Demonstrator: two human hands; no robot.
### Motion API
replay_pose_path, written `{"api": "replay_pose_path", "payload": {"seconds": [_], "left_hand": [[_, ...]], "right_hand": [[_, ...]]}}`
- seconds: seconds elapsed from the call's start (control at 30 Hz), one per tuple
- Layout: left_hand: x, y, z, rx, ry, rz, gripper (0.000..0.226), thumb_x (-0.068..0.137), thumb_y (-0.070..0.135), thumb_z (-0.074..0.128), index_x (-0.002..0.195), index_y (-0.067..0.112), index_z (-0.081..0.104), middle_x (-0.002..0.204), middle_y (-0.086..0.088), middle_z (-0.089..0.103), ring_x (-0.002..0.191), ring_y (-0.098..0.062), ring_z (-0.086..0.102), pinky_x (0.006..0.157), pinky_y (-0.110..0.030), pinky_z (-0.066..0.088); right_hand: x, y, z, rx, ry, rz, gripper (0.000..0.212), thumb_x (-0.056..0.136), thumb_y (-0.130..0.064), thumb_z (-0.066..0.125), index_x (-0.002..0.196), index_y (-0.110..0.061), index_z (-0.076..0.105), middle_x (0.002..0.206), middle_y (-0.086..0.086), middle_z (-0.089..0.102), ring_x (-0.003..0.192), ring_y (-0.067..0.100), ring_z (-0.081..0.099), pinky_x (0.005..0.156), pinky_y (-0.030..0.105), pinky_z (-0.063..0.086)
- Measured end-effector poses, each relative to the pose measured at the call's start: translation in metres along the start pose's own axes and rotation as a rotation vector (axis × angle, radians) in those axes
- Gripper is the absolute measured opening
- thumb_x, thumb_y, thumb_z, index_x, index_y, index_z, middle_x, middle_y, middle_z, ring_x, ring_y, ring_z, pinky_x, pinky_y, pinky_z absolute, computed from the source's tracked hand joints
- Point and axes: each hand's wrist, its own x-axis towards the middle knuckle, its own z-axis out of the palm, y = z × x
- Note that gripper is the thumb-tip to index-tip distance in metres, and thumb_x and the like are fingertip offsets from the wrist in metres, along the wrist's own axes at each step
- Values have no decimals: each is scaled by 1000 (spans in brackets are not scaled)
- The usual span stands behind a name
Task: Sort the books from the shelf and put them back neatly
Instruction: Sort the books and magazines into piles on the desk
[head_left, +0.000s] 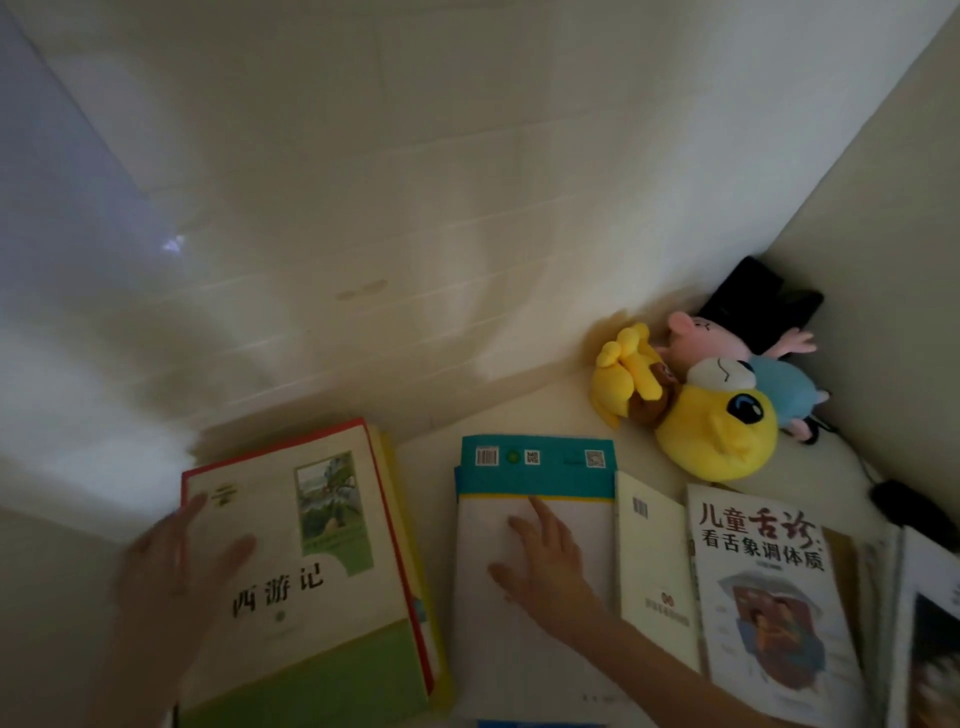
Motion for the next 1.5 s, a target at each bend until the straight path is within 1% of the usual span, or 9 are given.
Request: {"api": "replay_pose_path", "payload": {"seconds": [0.13,0.23,0.33,0.47,0.8,0.9,1.0,1.23,1.5], "left_hand": [[-28,83,76,-171,-254,202,32,90,28,60,117,44,53,131,14,45,121,-9,40,102,-38,37],[-29,95,144,-95,-459,219,34,92,21,61,125,30,56,127,14,48,119,-5,41,103,-25,34],[-15,83,187,21,-469,232,37,90,17,63,126,19,59,130,-5,54,122,-20,48,107,-37,39],[-1,51,203,220,-551,94,45,92,21,57,137,14,49,131,-10,57,117,-24,54,101,-39,45],[0,51,225,182,-661,-104,56,93,31,56,143,18,35,135,-13,46,116,-27,53,99,-39,47],[0,60,233,139,-638,-231,68,92,27,58,147,13,21,141,-15,41,121,-31,49,97,-35,44],[3,64,237,85,-638,-343,64,93,23,58,144,4,24,138,-16,46,121,-30,50,96,-36,44],[1,60,227,-80,-604,-395,45,87,31,68,119,3,57,117,-14,64,103,-27,63,84,-34,51],[-27,87,223,-300,-501,-163,30,83,26,73,101,16,51,99,2,61,91,-19,63,70,-28,53]], "right_hand": [[-10,55,-9,-341,-45,-117,81,78,-66,13,151,-33,2,151,-7,-22,147,17,-10,113,33,-9],[-11,51,-12,-415,-115,-39,78,75,-64,25,145,-29,31,153,1,30,138,17,37,107,42,30],[-5,59,-5,-428,-24,-5,68,72,-64,31,130,-31,44,131,-1,60,115,15,62,87,36,51],[-8,67,-7,-413,-98,-70,67,79,-58,36,139,-29,38,145,4,46,131,23,47,101,43,34],[-11,83,-26,-485,-4,-62,63,76,-53,39,126,-18,55,131,6,60,116,23,61,90,29,48],[-10,85,-42,-413,59,-83,68,90,-43,52,145,-8,35,156,14,23,143,31,26,110,31,11],[-7,93,-47,-426,67,-114,77,96,-43,47,153,-15,3,161,7,-7,148,21,-4,105,23,-11],[-3,87,-53,-346,29,-104,75,96,-42,48,152,-14,7,161,7,-2,148,20,2,118,29,5],[1,71,-50,-94,73,-36,63,95,-43,51,147,-21,23,159,4,6,146,22,8,117,32,13]]}}
